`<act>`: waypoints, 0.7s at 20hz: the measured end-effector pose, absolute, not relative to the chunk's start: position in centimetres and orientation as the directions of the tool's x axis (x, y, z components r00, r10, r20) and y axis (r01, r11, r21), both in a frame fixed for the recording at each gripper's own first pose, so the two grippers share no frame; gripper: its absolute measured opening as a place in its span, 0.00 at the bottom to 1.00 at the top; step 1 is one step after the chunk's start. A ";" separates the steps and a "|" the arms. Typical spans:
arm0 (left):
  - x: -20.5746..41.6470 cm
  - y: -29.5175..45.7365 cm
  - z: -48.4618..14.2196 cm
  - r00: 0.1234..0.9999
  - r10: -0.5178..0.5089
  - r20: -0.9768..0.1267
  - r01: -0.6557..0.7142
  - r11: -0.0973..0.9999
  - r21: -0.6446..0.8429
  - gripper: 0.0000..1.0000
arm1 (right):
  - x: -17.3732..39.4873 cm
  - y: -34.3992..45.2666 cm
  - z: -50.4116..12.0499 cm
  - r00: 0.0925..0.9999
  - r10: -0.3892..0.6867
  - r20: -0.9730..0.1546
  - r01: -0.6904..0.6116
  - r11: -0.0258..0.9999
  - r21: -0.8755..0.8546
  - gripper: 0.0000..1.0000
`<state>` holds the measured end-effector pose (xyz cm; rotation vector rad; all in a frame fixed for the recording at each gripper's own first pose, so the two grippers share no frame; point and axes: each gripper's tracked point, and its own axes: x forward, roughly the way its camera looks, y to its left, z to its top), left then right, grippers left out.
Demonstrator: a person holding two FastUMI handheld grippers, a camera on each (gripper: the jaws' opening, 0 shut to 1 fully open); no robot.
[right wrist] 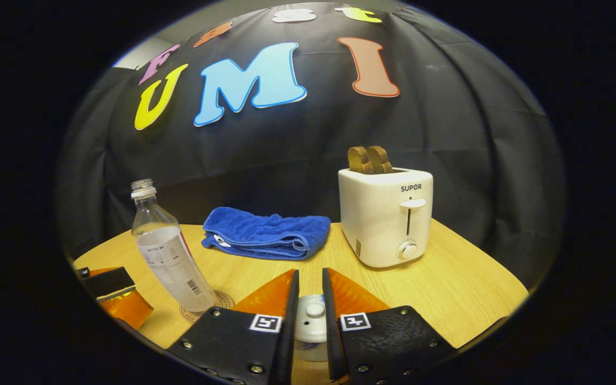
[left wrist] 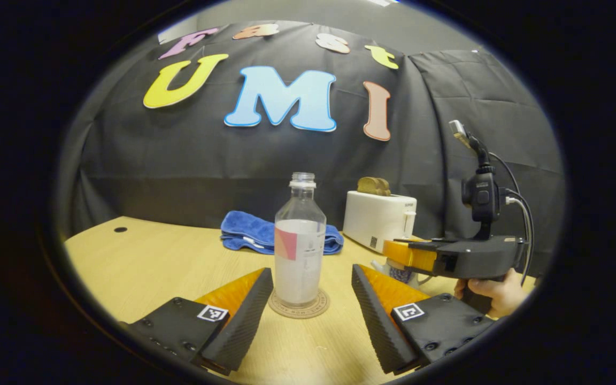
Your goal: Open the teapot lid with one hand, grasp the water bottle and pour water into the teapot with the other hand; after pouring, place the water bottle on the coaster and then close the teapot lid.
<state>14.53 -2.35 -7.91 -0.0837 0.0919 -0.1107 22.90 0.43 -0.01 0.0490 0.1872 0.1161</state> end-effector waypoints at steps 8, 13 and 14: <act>13.5 -3.3 -6.3 0.988 -0.139 -0.069 0.134 0.988 -0.077 1.00 | 18.7 -0.1 3.9 0.992 0.090 -0.094 -0.089 0.996 0.019 0.83; 11.8 -3.0 -6.1 0.989 -0.125 -0.085 0.118 0.989 -0.088 1.00 | 13.9 -1.4 5.8 0.998 0.051 -0.032 -0.051 0.999 0.001 0.89; 11.4 -2.7 -6.0 0.989 -0.117 -0.087 0.109 0.990 -0.094 1.00 | 12.7 -1.7 6.0 0.999 0.043 -0.024 -0.043 0.999 -0.003 0.89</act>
